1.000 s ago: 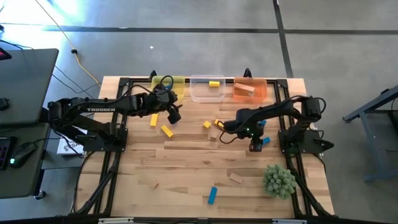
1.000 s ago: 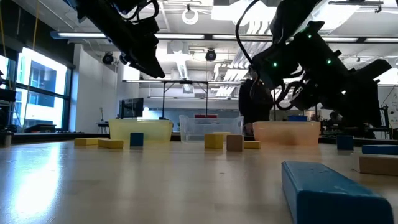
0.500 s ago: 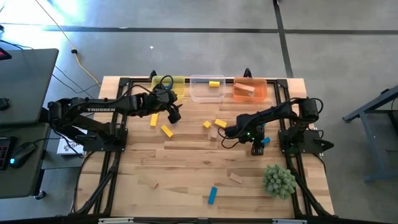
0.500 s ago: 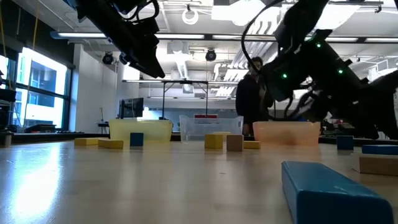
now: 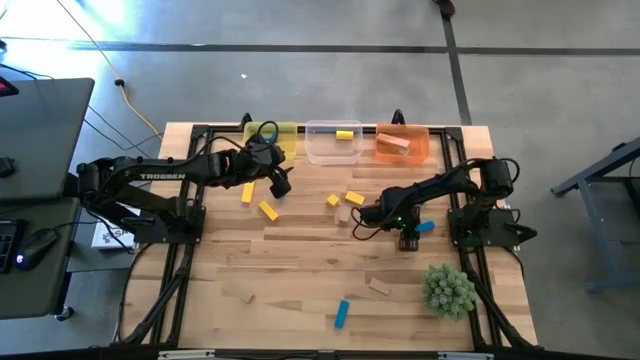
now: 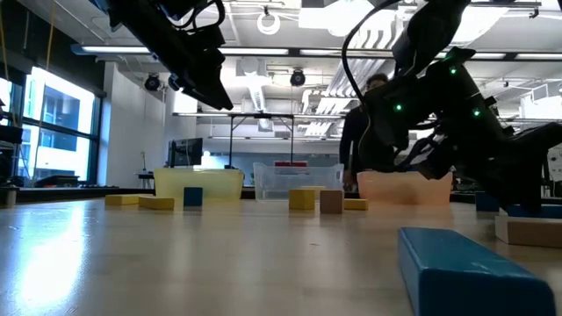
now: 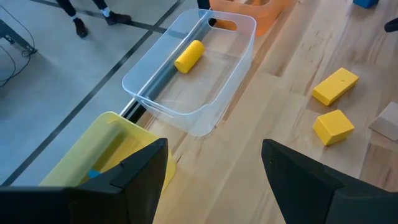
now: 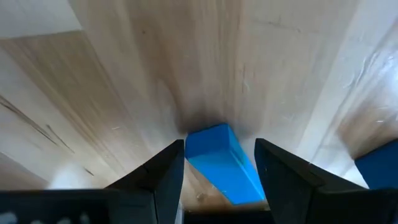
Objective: Sort & place blocks by color
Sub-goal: Put the blue block into the yellow bin
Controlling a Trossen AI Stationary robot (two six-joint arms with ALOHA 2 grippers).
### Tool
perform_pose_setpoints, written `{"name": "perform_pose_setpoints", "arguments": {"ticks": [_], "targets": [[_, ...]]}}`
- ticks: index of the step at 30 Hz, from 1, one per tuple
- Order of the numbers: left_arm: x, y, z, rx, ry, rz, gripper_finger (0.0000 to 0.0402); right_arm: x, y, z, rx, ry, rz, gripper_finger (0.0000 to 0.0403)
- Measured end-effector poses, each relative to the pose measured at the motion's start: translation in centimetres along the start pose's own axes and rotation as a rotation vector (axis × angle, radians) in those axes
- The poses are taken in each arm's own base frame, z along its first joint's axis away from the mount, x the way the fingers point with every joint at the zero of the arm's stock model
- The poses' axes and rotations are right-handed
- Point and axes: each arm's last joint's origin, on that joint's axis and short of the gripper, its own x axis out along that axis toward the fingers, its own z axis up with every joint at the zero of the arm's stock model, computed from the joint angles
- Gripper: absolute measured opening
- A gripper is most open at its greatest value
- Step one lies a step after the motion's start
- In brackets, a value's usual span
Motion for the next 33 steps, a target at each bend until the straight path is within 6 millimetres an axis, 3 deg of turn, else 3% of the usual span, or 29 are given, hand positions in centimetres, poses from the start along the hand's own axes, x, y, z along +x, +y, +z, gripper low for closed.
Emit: {"name": "perform_pose_setpoints", "arguments": {"ticks": [9, 20, 27, 33], "targets": [[0.0, 0.0, 0.0, 0.0, 0.0, 0.0, 0.025, 1.3, -0.1, -0.6, 0.058, 0.017, 0.009, 0.0177], [0.0, 0.0, 0.0, 0.001, 0.0, 0.011, 0.025, 1.2, 0.0, -0.4, 0.063, 0.011, 0.021, 0.0076], [0.0, 0.0, 0.0, 0.0, 0.0, 0.012, 0.025, 1.1, 0.0, -0.4, 0.092, 0.01, 0.02, 0.0076], [0.0, 0.0, 0.0, 0.0, -0.001, 0.015, 0.025, -0.1, 0.1, 0.2, 0.146, -0.045, 0.026, 0.0076]]}}
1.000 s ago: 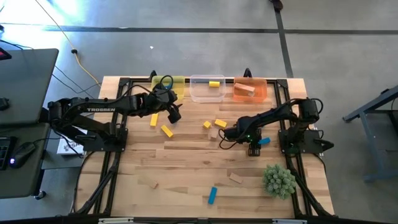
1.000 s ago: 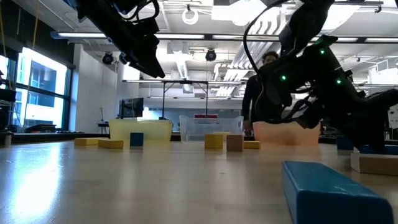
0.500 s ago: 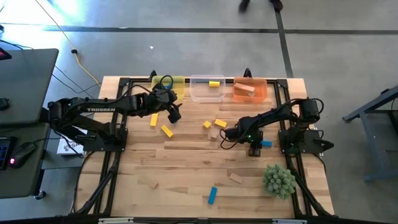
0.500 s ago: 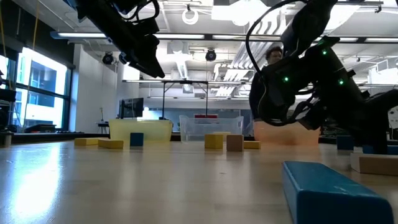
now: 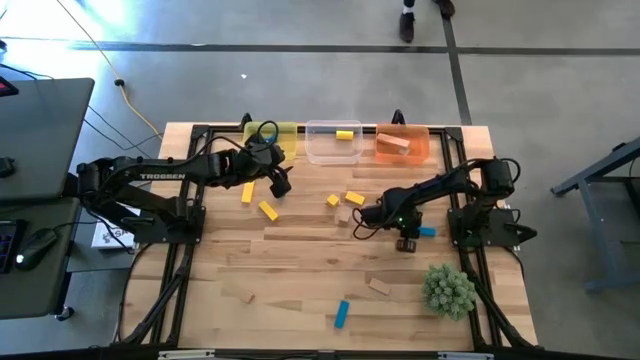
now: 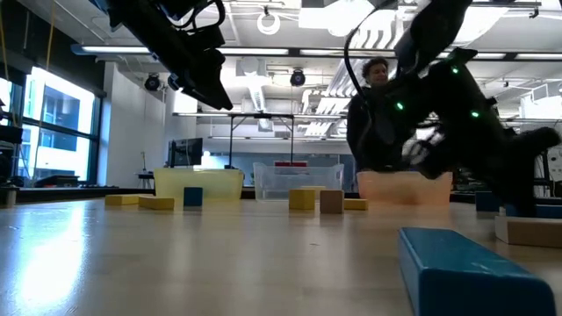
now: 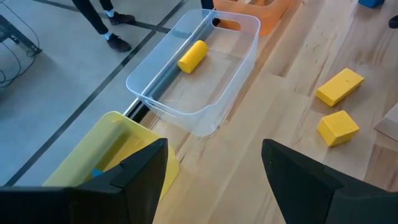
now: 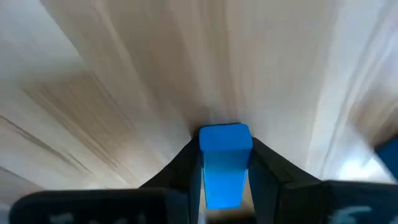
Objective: Sort & place blocks by color
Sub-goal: Put the blue block into the yellow bin
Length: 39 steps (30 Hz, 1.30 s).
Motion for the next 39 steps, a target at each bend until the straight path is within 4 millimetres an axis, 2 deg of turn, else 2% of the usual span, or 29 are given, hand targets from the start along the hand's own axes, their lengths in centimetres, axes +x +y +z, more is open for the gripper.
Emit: {"name": "perform_pose_setpoints", "arguments": {"ticks": [9, 23, 32, 39], "targets": [[0.0, 0.0, 0.0, 0.0, 0.0, -0.013, 0.025, -4.1, 0.4, 0.2, 0.15, -0.182, 0.071, 0.0076], [-0.1, -0.9, 0.0, -0.096, 0.017, -0.305, 0.025, -14.2, 0.9, 0.1, 0.289, -0.646, 0.192, 0.0076], [-0.5, -1.5, 0.6, -0.243, 0.008, -0.568, 0.025, -20.4, 0.7, 0.3, 0.259, -0.96, 0.234, 0.0076], [-0.8, -1.8, 1.4, -0.319, -0.036, -0.705, 0.025, -23.8, -0.7, -0.3, 0.171, -1.078, 0.232, 0.0076]]}}
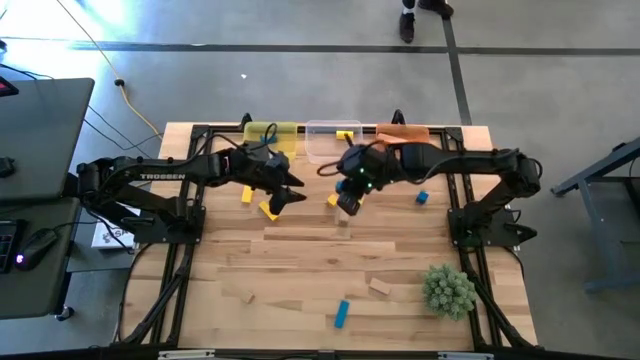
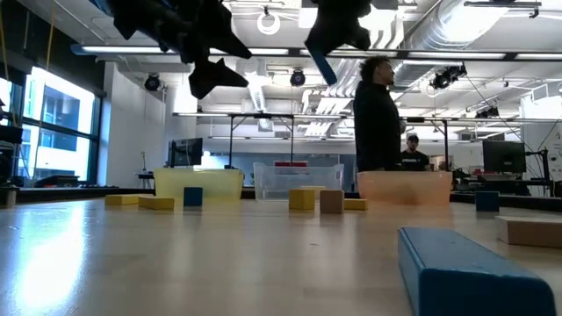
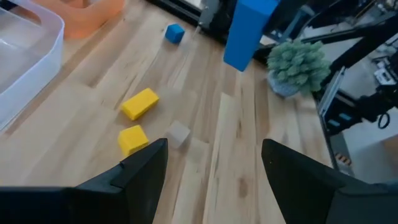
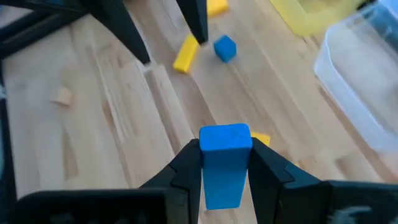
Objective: Sort & place blocks by color
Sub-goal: Put the blue block into the yellow bin
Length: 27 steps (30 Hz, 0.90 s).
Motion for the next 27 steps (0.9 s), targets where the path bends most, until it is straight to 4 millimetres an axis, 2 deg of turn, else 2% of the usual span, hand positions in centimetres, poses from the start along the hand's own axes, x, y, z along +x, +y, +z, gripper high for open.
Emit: {"name": "perform_pose_setpoints", "arguments": {"ticks": [6, 13, 22, 27], "targets": [[0.0, -0.3, 0.6, -0.002, -0.044, -0.07, 0.025, -1.6, -0.6, 2.0, -0.096, -0.053, 0.123, 0.0076], [-0.5, -0.4, 2.0, -0.02, -0.128, -0.229, 0.025, -3.4, -1.5, 4.4, -0.239, -0.171, 0.378, 0.0076], [-1.2, -0.6, 3.4, -0.042, -0.212, -0.373, 0.025, -5.8, -2.4, 6.5, -0.394, -0.307, 0.681, 0.0076], [-1.8, -1.3, 4.3, -0.038, -0.275, -0.496, 0.025, -6.4, -2.4, 7.2, -0.44, -0.383, 0.763, 0.0076]]}}
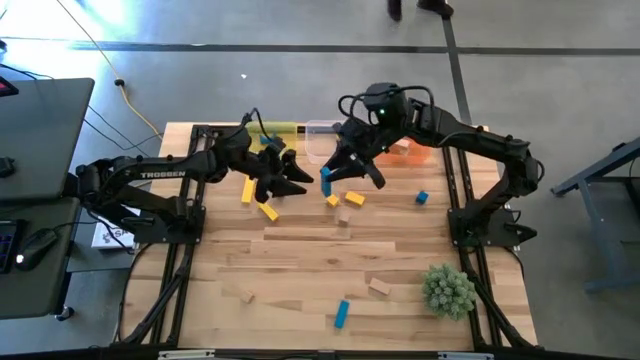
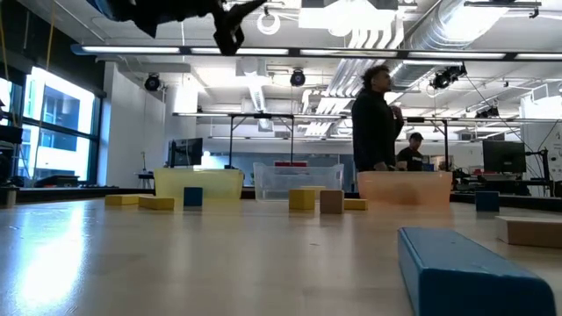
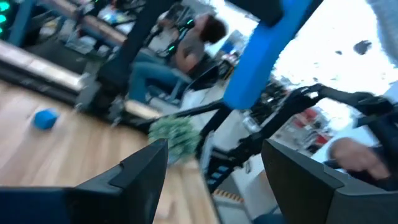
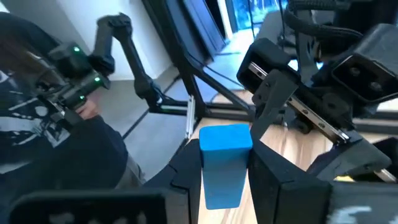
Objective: Sort & place blocks by color
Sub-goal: Put the blue block into the yellow bin
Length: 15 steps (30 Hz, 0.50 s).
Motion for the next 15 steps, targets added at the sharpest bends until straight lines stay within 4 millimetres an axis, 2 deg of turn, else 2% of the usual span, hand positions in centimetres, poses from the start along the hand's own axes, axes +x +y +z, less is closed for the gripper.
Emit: {"name": "perform_pose_setpoints", "arguments": {"ticks": [15], "targets": [[0.1, -1.6, 1.4, -0.056, -0.126, -0.134, 0.025, 1.0, 1.2, 1.5, -0.098, -0.111, 0.021, 0.0076]]}}
